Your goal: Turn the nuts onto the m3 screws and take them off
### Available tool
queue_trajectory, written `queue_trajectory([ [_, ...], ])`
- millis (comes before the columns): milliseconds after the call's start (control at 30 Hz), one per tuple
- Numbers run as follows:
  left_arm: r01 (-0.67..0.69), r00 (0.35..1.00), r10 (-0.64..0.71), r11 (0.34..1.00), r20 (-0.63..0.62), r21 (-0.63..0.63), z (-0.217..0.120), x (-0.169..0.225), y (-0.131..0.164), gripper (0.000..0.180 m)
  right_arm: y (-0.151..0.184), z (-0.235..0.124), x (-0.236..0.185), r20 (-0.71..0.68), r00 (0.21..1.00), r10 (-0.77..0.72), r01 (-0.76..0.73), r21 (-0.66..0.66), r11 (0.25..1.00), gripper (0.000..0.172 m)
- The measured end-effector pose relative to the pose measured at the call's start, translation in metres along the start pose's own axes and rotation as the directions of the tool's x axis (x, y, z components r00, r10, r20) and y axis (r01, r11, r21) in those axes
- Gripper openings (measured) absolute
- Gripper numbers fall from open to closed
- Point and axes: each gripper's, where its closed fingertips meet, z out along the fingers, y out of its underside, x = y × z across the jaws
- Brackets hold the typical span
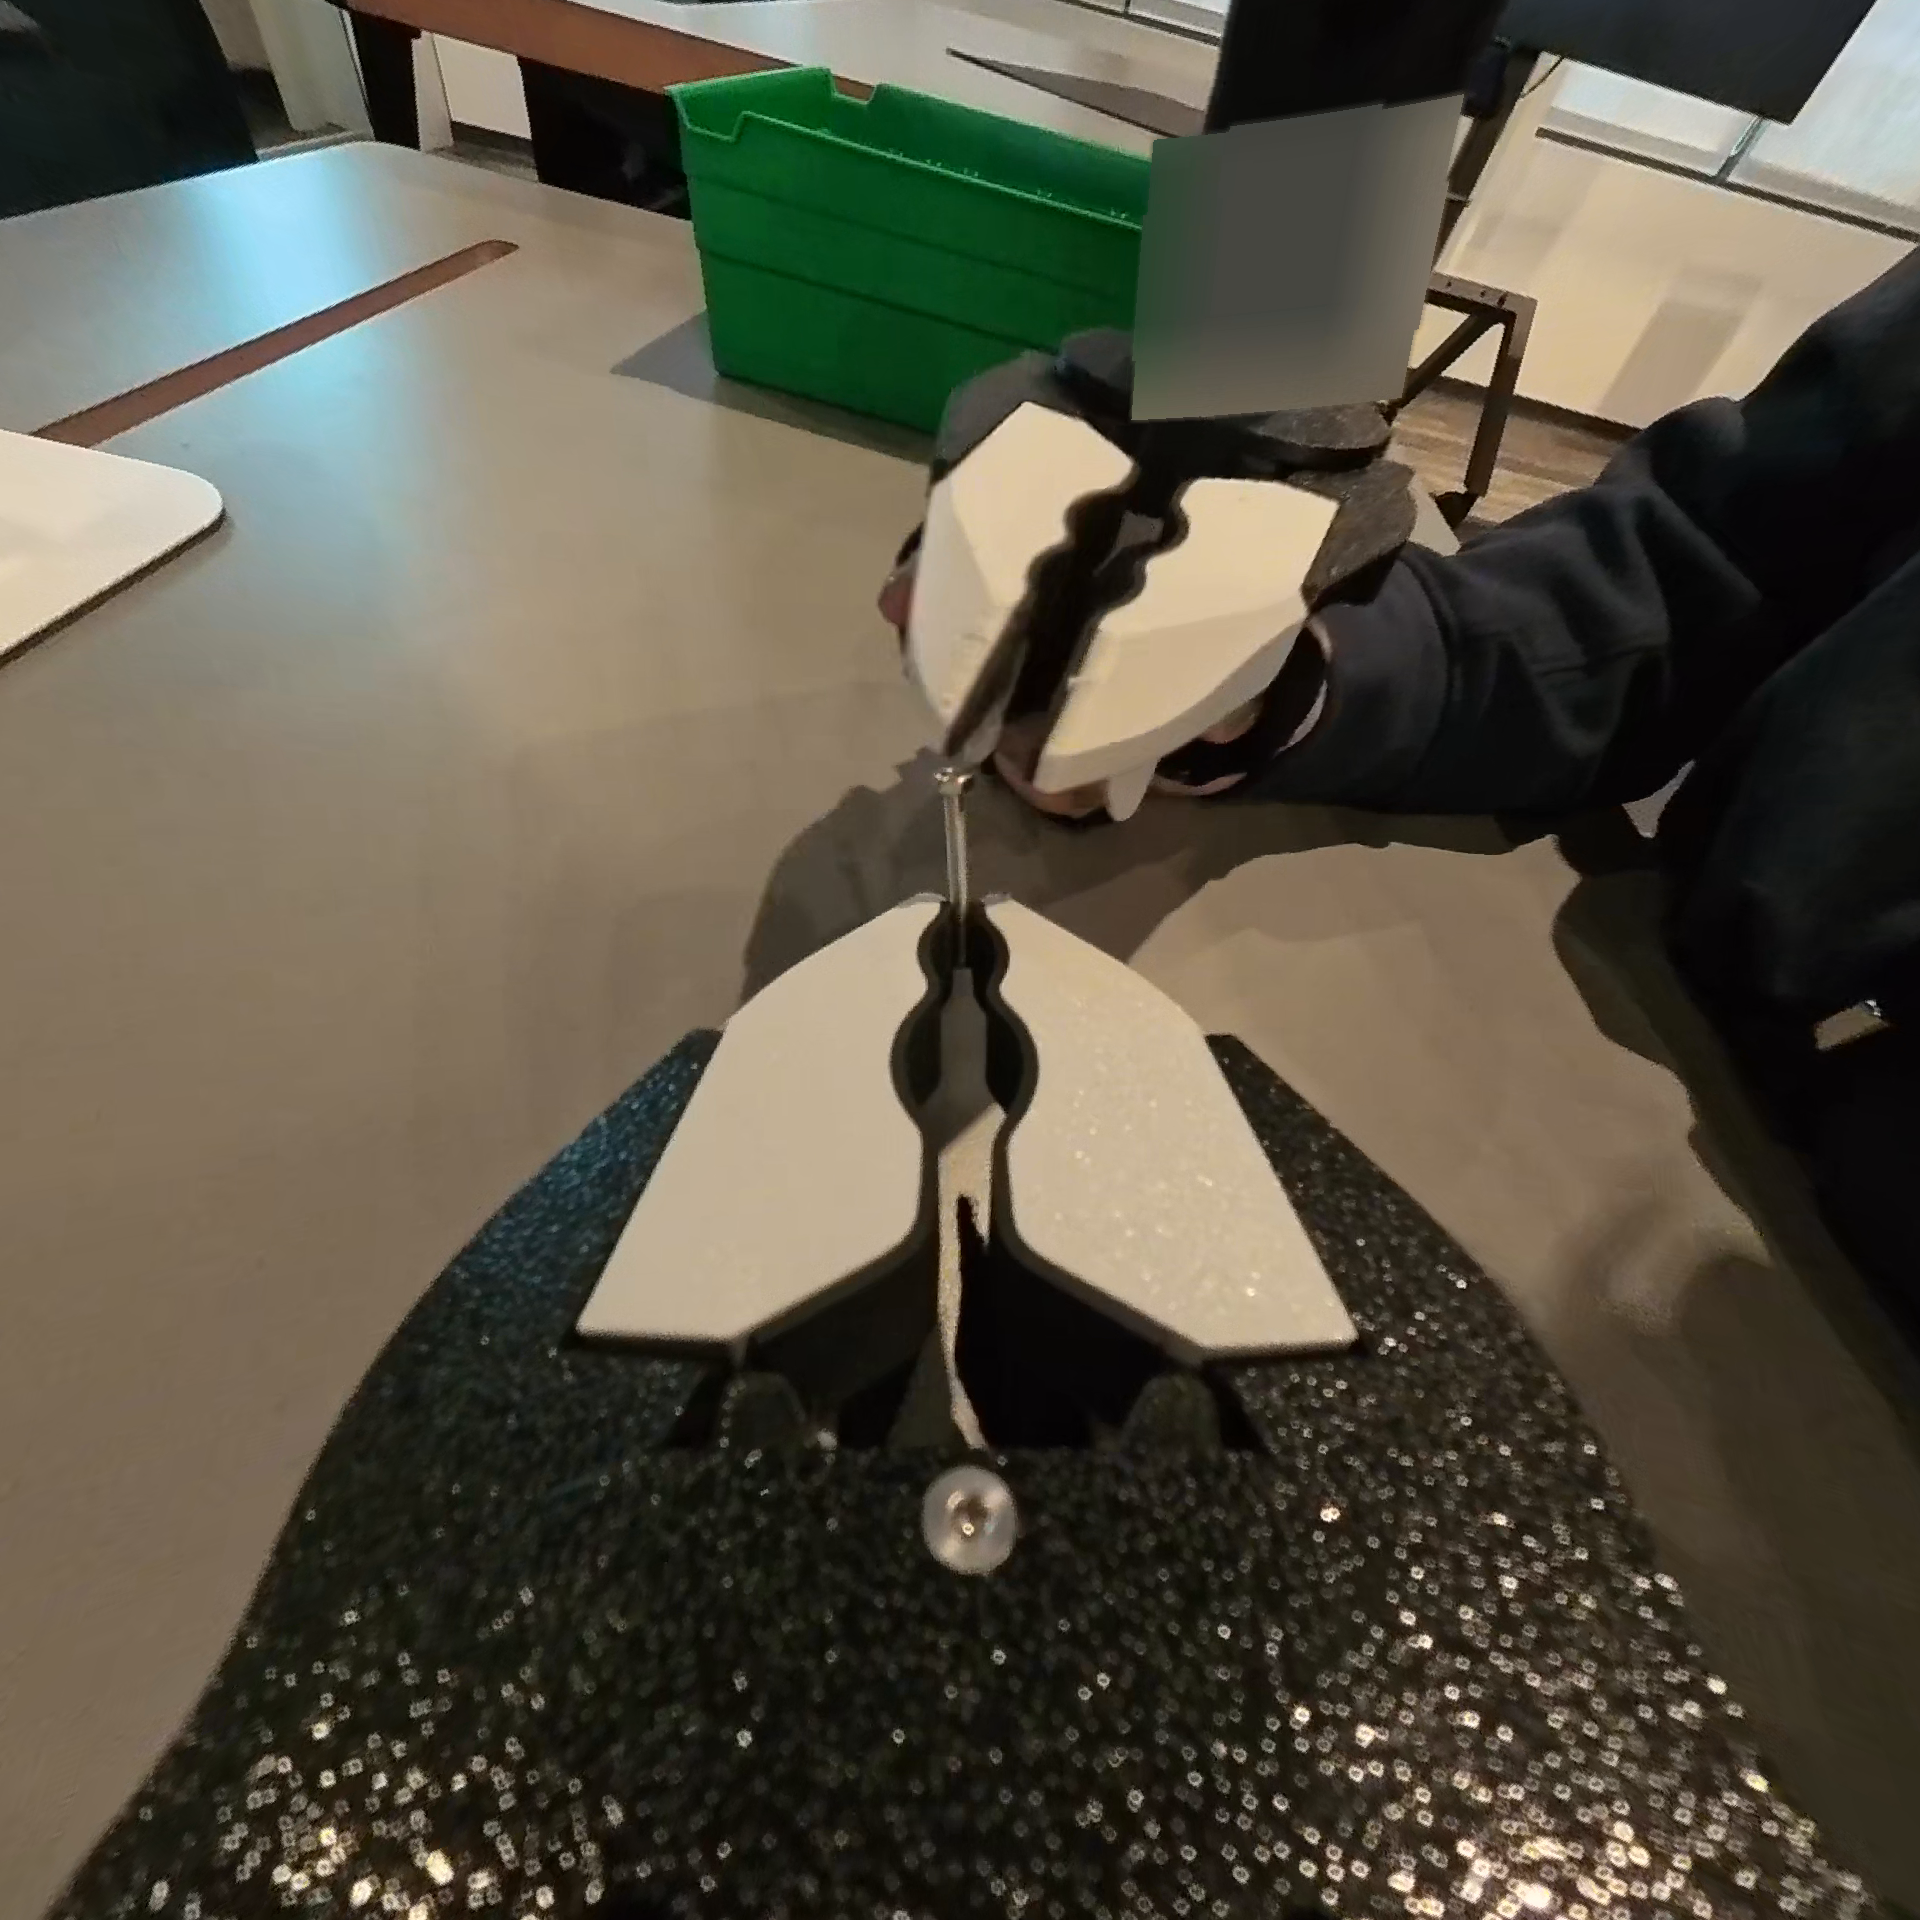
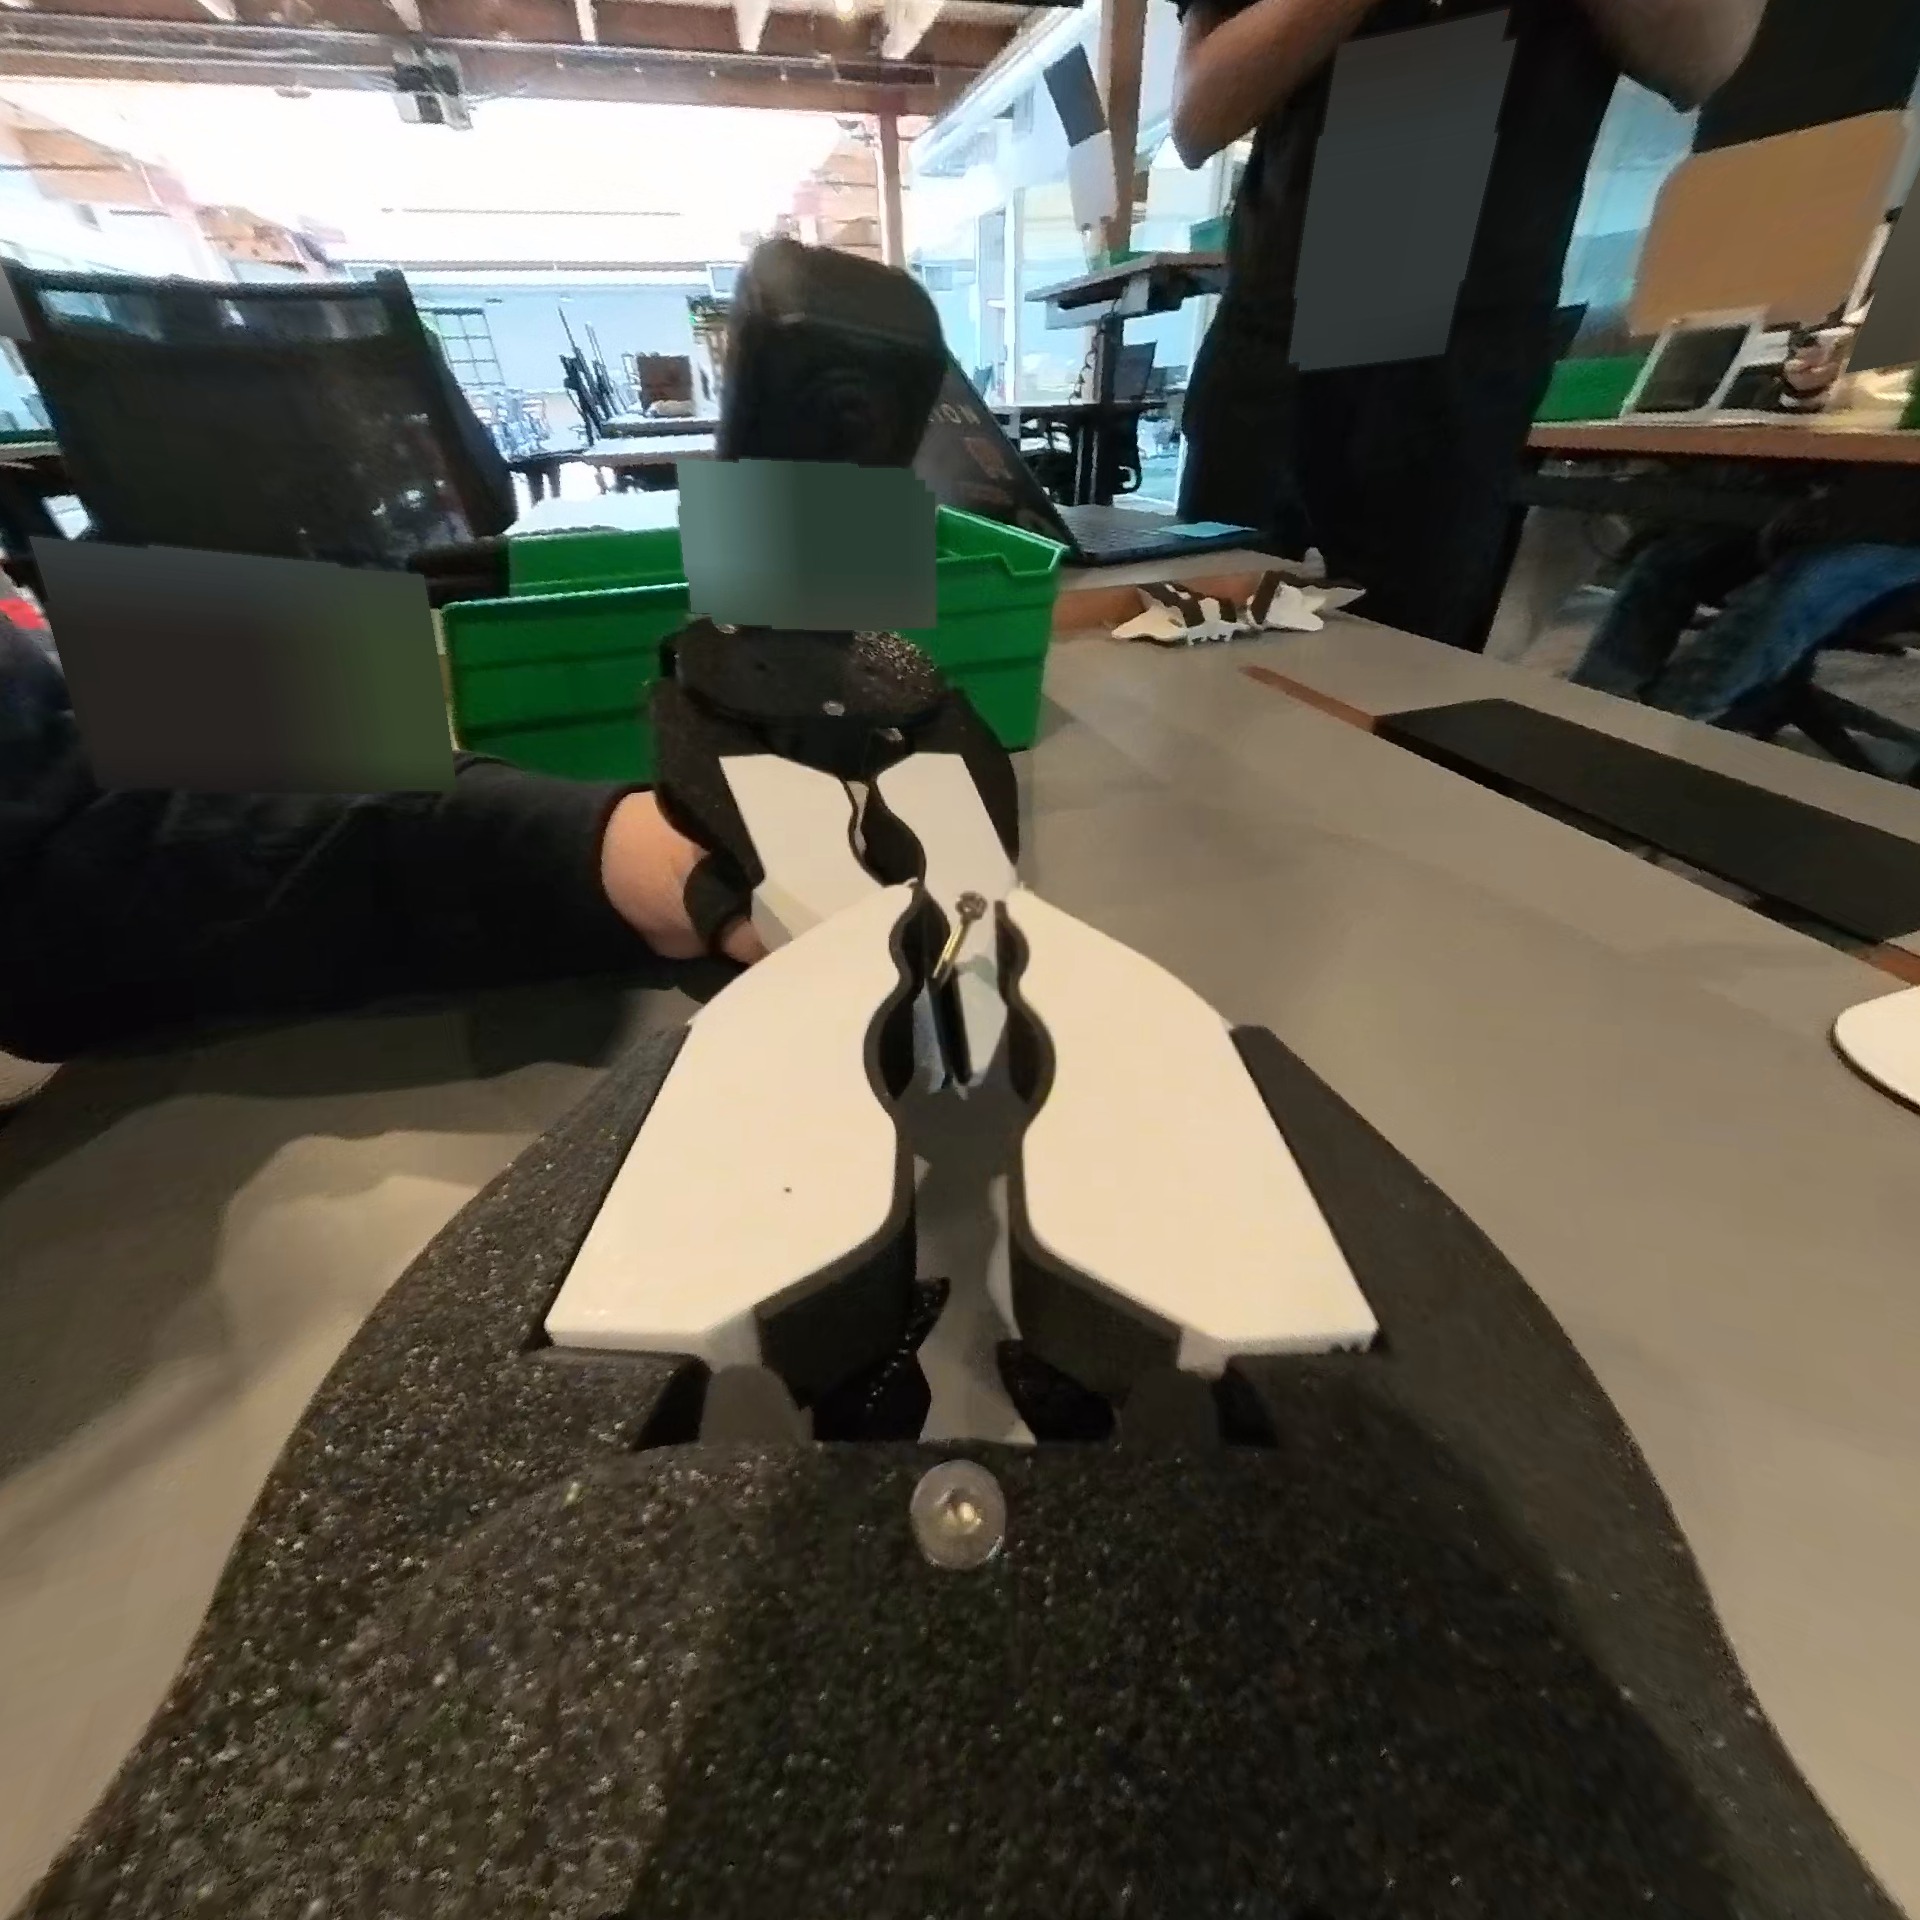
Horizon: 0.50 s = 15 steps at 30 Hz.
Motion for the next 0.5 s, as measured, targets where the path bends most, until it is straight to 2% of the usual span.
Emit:
queue_trajectory([
  [100,0.001,1.0,-0.001,1.0,0.0,0.0,0.0,-0.0001,0.0,0.002,0.0029,0.0037,-0.0016,0.015,1.0,-0.005,0.006,-0.026,1.0,0.013],
  [233,-0.006,1.0,0.006,1.0,0.002,-0.001,-0.0001,0.0006,0.0001,0.002,0.0006,-0.0026,-0.0075,0.046,0.999,-0.006,0.006,-0.004,1.0,0.001],
  [367,0.001,1.0,-0.001,1.0,-0.003,0.0,-0.0002,0.0004,-0.0002,0.002,0.0002,-0.0015,-0.0007,-0.002,1.0,-0.003,0.003,-0.002,1.0,0.011],
  [500,0.001,1.0,-0.001,1.0,-0.003,-0.001,0.0,0.0003,-0.0001,0.002,0.0026,0.0027,-0.0006,0.002,1.0,-0.009,0.009,-0.022,1.0,0.012],
])
